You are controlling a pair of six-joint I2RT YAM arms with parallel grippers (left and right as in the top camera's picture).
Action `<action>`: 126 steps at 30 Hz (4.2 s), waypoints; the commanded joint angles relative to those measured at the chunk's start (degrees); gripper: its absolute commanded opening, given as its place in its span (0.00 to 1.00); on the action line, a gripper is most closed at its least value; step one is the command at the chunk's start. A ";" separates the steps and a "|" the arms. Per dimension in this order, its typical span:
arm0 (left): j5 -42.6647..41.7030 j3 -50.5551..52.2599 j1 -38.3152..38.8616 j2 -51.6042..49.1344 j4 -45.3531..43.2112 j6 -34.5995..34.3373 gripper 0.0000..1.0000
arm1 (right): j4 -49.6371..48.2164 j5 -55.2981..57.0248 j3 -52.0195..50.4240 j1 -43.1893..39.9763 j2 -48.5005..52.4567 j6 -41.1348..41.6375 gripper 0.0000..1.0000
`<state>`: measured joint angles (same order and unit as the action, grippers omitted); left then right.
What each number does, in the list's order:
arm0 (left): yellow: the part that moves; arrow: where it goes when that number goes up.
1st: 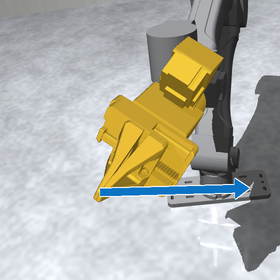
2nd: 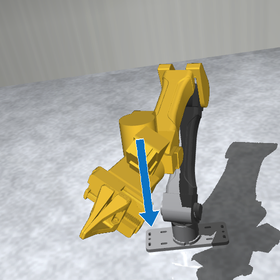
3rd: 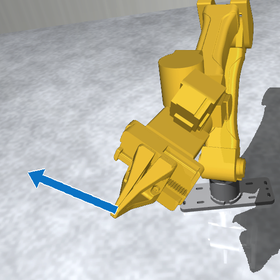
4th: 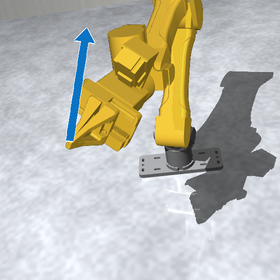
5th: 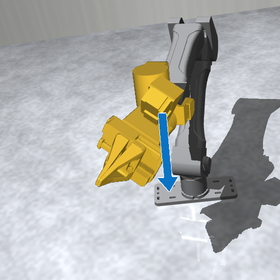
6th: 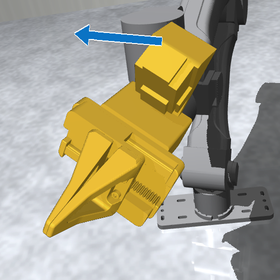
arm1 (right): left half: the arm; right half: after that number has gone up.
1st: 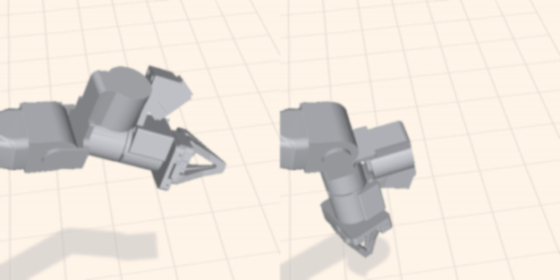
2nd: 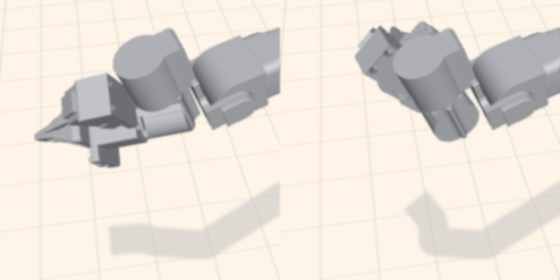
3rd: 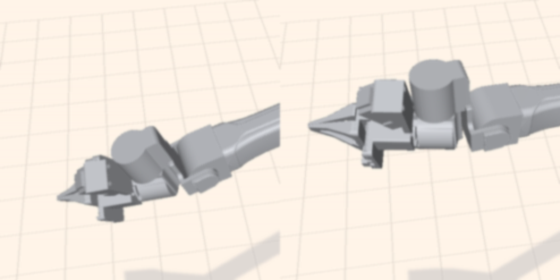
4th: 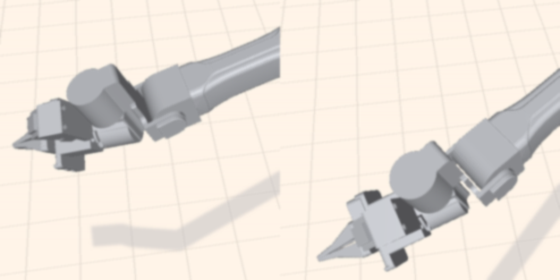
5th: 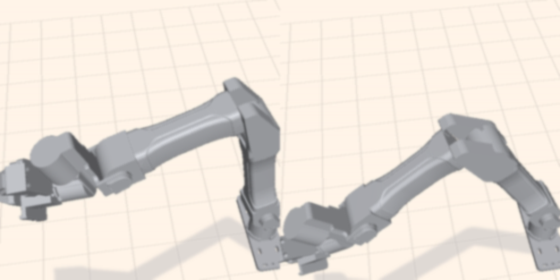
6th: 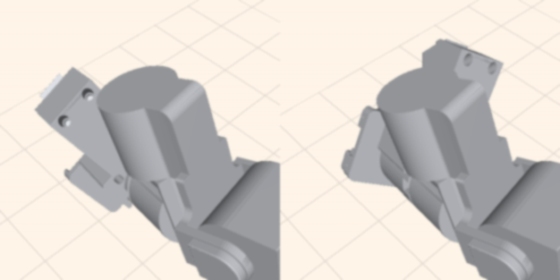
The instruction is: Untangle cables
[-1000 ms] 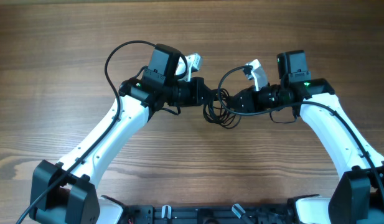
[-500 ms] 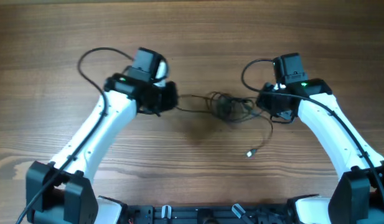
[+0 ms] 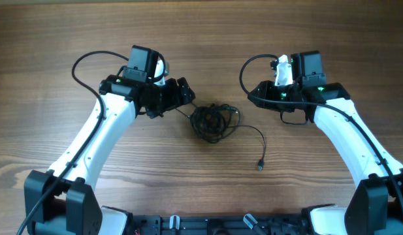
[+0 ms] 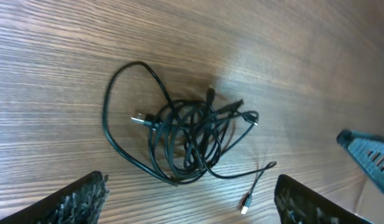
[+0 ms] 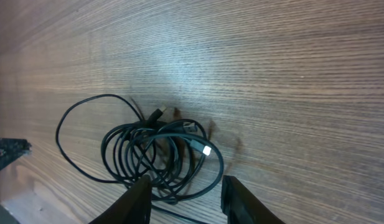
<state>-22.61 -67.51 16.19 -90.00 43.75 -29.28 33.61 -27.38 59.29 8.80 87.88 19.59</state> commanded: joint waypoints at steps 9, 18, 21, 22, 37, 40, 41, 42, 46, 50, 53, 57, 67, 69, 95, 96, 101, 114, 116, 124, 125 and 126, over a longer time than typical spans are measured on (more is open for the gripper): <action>7.69 2.32 14.08 -17.07 -6.38 0.04 0.60 | 0.22 1.07 0.04 0.04 0.79 -1.33 0.43; 4.09 -1.09 10.12 -2.21 -6.43 0.09 0.04 | 0.63 -4.59 0.04 0.04 0.79 -3.91 0.53; -0.63 -1.09 9.66 5.42 -7.78 0.07 0.04 | -1.22 -12.33 0.04 0.04 0.79 -7.82 0.54; -1.62 -1.09 9.75 6.60 -7.80 0.07 0.04 | -1.68 -13.79 0.04 0.09 0.79 -7.87 0.54; 1.42 -1.09 9.42 7.06 -2.99 0.09 0.04 | -8.46 -10.08 0.04 3.63 0.79 -1.46 0.36; -6.84 -1.09 9.40 7.08 -5.88 0.09 0.04 | -9.79 -10.10 0.04 3.63 0.81 0.39 0.36; -8.70 -1.09 9.40 7.08 -6.97 0.09 0.04 | -9.73 -10.10 -0.02 3.63 0.81 0.35 0.35; -10.05 -1.09 9.40 7.08 -7.50 0.09 0.04 | -9.73 -10.10 -0.07 3.63 0.81 0.33 0.36; -12.87 -1.09 9.31 7.08 -7.30 0.76 0.04 | -8.81 -5.03 -0.07 3.63 0.81 0.28 0.04; -5.07 -1.09 4.57 7.08 -0.81 3.56 0.04 | 3.37 24.33 -0.07 3.61 0.81 16.98 0.04; -3.04 -1.09 -4.04 7.08 2.89 3.52 0.04 | 10.54 36.52 -0.07 3.56 0.81 22.38 0.04; -3.78 -1.09 -9.05 7.08 3.26 1.51 0.04 | 10.97 36.81 -0.07 3.56 0.81 24.09 0.05; -13.55 -1.09 -8.87 7.06 2.05 1.44 0.04 | -7.89 -24.28 -0.07 3.65 0.81 -11.67 0.66; -18.03 -1.09 -8.13 7.06 0.46 1.92 0.04 | -9.35 -26.03 -0.07 4.39 0.81 -11.96 0.66; 4.31 -1.01 -5.68 7.06 10.05 3.54 0.04 | -1.27 22.43 -0.15 15.89 4.55 14.97 0.04; 6.84 -0.90 -5.68 7.06 12.55 3.54 0.04 | -2.78 20.59 -0.17 15.89 4.55 14.82 0.04; 6.38 -0.61 -5.68 7.06 14.75 3.50 0.58 | -18.75 -10.93 -0.15 15.89 4.55 2.27 0.04; 4.02 -0.59 -5.57 6.93 10.56 1.40 0.83 | -30.91 -20.33 -0.15 15.87 4.55 12.04 0.04; 4.02 -0.37 -5.53 6.32 10.49 -1.60 0.83 | -24.35 -4.42 -0.15 15.89 4.55 23.61 0.04; 1.53 3.13 -2.56 1.38 7.89 -5.97 0.84 | 0.98 24.15 -0.15 15.89 4.55 29.57 0.80; 0.57 3.45 -1.42 0.50 6.38 -5.99 0.83 | 0.74 23.93 -0.15 15.89 4.55 26.08 0.82; 0.55 3.54 -0.33 -0.37 5.11 -5.99 0.83 | 0.76 23.93 -0.15 15.89 4.55 24.35 0.82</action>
<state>-19.44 -65.14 13.26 -88.16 51.42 -33.95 34.48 -9.21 59.05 24.71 91.90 48.01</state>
